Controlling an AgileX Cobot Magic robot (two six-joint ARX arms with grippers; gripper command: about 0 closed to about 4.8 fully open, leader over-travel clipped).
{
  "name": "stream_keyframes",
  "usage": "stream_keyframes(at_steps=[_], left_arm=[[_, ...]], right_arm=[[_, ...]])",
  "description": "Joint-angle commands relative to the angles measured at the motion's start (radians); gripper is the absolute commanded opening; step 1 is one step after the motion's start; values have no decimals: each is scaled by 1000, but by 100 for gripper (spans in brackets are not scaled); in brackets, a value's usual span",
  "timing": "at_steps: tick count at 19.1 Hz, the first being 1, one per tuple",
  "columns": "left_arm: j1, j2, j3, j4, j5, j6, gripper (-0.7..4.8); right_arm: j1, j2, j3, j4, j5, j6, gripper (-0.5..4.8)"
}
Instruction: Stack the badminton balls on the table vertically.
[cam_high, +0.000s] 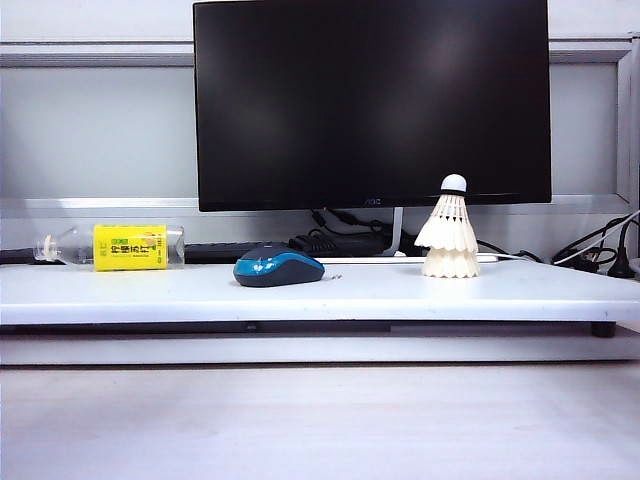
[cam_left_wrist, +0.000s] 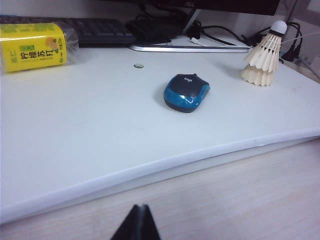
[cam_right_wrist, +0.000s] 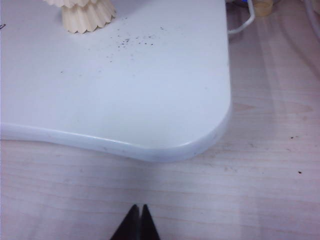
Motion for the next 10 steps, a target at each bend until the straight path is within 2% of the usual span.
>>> stream_keyframes(at_steps=[1, 8, 10], left_arm=[[0, -3, -2, 11, 0, -2, -5], [3, -3, -2, 11, 0, -3, -5], [35, -3, -2, 10, 1, -3, -5]], right_arm=[[1, -1, 0, 6, 1, -3, -4], [1, -1, 0, 6, 1, -3, -4], [1, -1, 0, 6, 1, -3, -4]])
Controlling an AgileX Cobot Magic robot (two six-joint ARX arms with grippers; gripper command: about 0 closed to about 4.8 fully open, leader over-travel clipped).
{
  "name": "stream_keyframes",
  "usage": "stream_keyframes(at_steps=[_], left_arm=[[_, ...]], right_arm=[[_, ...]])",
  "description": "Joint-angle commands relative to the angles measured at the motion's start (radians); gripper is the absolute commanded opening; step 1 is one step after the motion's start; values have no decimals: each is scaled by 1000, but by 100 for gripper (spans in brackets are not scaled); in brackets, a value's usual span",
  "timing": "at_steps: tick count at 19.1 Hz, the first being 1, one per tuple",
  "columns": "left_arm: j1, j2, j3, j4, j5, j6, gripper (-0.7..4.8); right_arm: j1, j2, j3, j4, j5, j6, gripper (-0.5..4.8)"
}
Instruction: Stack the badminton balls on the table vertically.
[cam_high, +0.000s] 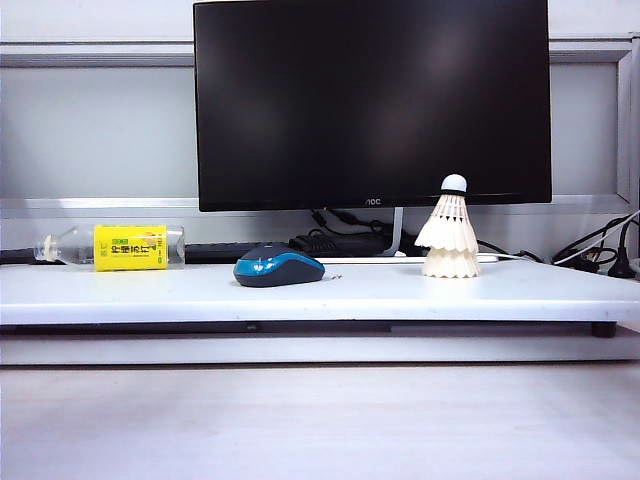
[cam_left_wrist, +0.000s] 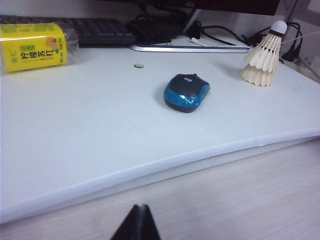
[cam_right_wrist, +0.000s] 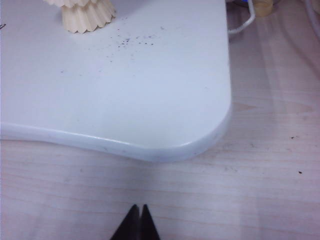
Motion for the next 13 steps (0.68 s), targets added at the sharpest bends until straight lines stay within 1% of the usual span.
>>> stream_keyframes(at_steps=[1, 3, 5, 9, 13], left_arm=[[56, -3, -2, 10, 0, -2, -5], [116, -3, -2, 10, 0, -2, -5], [193, -3, -2, 10, 0, -2, -5], [330, -3, -2, 10, -1, -2, -5], [423, -3, -2, 9, -1, -2, -5]], right_arm=[[2, -2, 0, 6, 1, -3, -4], [0, -3, 1, 6, 1, -3, -4], [-1, -5, 1, 6, 0, -3, -4], [-1, -76, 1, 6, 0, -3, -4], [-2, -166, 2, 6, 0, -3, -4]])
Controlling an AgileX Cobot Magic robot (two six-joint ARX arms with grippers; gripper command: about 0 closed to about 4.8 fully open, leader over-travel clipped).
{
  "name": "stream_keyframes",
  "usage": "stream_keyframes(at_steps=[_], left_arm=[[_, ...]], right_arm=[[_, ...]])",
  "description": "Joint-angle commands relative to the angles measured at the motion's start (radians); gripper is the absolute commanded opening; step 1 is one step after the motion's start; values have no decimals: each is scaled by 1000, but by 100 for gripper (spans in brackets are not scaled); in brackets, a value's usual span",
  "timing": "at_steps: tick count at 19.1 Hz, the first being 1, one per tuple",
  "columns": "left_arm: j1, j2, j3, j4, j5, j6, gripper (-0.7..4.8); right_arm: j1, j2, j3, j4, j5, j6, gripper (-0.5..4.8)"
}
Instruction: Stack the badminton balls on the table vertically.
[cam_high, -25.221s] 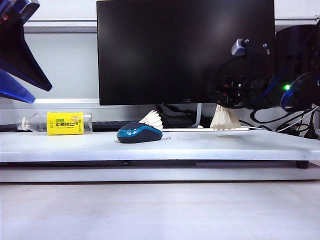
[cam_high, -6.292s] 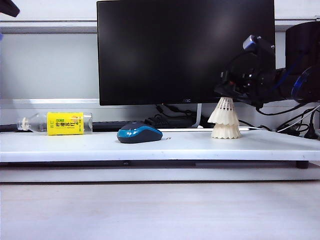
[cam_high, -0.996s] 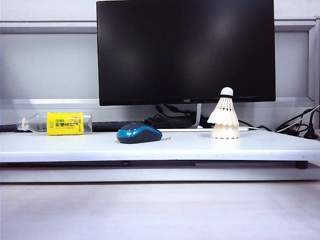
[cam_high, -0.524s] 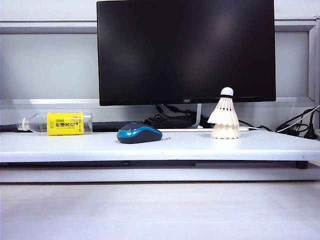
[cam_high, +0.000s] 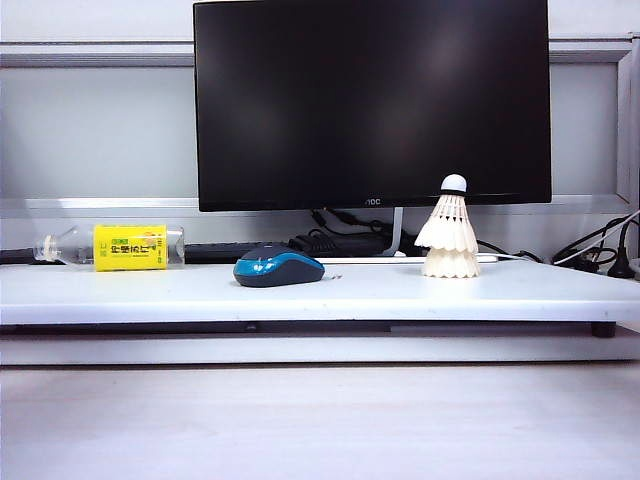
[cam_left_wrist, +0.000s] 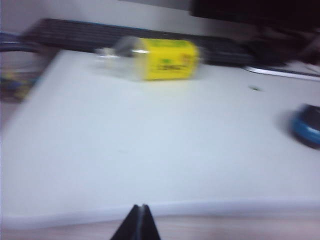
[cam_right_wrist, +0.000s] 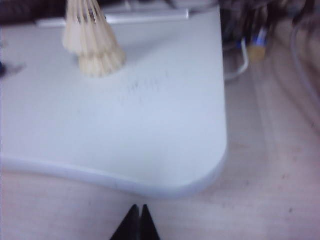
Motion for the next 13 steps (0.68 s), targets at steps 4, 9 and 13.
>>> stream_keyframes(at_steps=[4, 9, 13], left_arm=[[72, -3, -2, 9, 0, -2, -5], [71, -3, -2, 8, 0, -2, -5], [71, -3, -2, 6, 0, -2, -5]], right_arm=[[-1, -66, 3, 13, 1, -3, -4], [-27, -135, 3, 14, 1, -3, -4], [-28, -168, 3, 13, 1, -3, -4]])
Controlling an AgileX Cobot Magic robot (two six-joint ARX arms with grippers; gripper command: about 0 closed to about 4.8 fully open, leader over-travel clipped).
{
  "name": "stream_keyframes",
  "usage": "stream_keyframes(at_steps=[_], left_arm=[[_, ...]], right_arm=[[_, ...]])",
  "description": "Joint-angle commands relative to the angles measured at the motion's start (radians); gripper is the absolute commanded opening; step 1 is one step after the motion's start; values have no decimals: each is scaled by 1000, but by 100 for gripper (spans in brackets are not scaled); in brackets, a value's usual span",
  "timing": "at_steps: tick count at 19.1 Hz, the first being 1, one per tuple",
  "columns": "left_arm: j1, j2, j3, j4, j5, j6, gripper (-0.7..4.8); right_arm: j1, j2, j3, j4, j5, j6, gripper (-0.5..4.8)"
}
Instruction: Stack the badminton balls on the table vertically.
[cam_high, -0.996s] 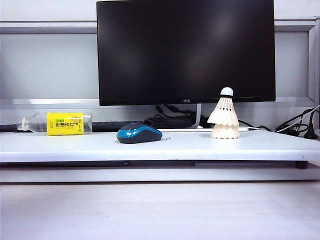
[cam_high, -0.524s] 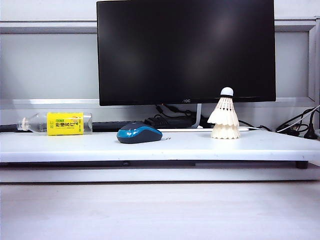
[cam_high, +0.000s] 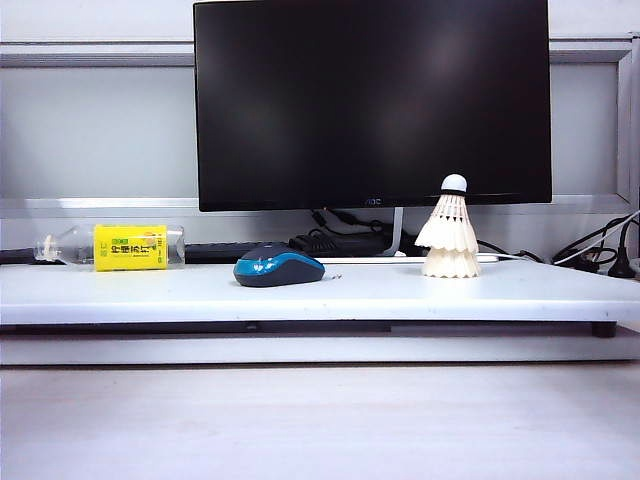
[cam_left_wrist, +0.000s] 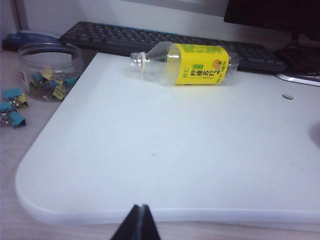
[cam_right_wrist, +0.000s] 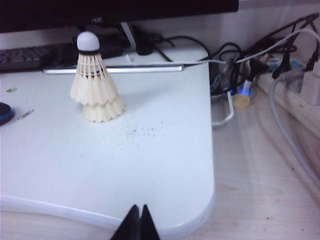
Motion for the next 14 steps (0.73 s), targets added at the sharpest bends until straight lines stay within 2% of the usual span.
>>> stream_keyframes(at_steps=[1, 14], left_arm=[[0, -3, -2, 6, 0, -2, -5], [0, -3, -2, 6, 0, -2, -5]], right_arm=[[-1, -24, 3, 18, 1, -3, -4], [0, -56, 3, 17, 1, -3, -4]])
